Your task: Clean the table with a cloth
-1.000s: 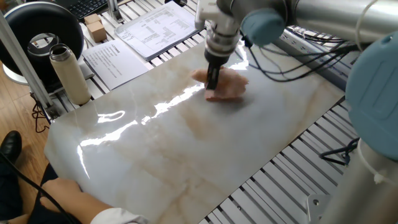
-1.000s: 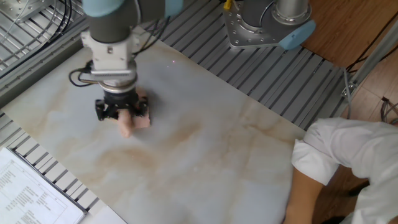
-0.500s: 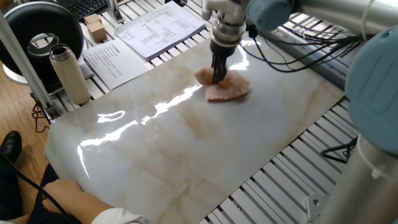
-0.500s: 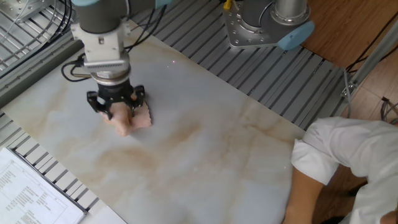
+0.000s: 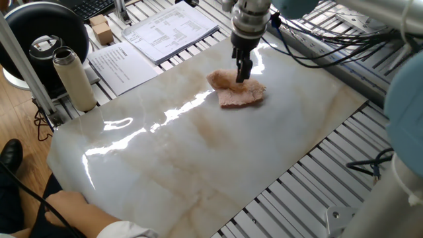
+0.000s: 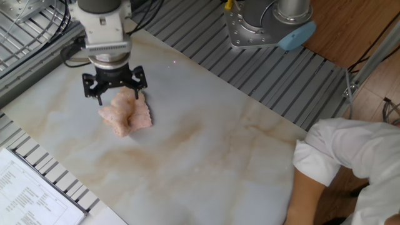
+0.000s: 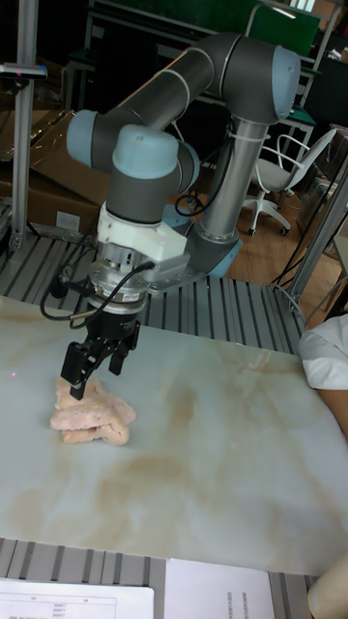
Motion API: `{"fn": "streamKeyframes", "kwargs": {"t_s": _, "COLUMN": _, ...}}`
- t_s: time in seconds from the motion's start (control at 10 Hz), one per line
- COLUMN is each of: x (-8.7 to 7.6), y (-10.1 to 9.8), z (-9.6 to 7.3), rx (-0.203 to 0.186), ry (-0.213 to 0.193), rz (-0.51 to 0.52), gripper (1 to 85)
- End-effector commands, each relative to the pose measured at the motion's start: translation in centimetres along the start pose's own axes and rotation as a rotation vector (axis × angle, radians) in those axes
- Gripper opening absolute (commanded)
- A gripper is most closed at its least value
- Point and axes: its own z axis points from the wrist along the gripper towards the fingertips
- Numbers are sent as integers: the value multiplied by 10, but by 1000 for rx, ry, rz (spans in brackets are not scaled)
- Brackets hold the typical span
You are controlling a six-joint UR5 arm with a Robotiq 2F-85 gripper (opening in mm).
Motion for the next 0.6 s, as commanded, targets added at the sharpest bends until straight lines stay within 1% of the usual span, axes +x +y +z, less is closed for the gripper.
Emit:
{"fn": "streamKeyframes", "kwargs": {"t_s": 0.0, "x": -1, "y": 2, "z": -24, "rx": 20, "ry": 19, "rz": 33, "gripper": 847}}
{"fn": "streamKeyframes", "kwargs": {"t_s": 0.1, "x": -8, "y": 4, "z": -31, "rx": 23, "ry": 17, "rz": 56, "gripper": 760}}
{"fn": "streamKeyframes", "kwargs": {"t_s": 0.2, "x": -16, "y": 3, "z": -28, "rx": 30, "ry": 16, "rz": 128, "gripper": 250}}
{"fn": "streamKeyframes", "kwargs": {"t_s": 0.3, "x": -29, "y": 2, "z": -12, "rx": 24, "ry": 2, "rz": 182, "gripper": 13}}
{"fn": "streamKeyframes", "kwargs": {"t_s": 0.4, "x": -38, "y": 8, "z": -8, "rx": -9, "ry": -24, "rz": 248, "gripper": 13}}
{"fn": "streamKeyframes", "kwargs": {"t_s": 0.5, "x": -43, "y": 16, "z": -9, "rx": -42, "ry": -38, "rz": 296, "gripper": 13}}
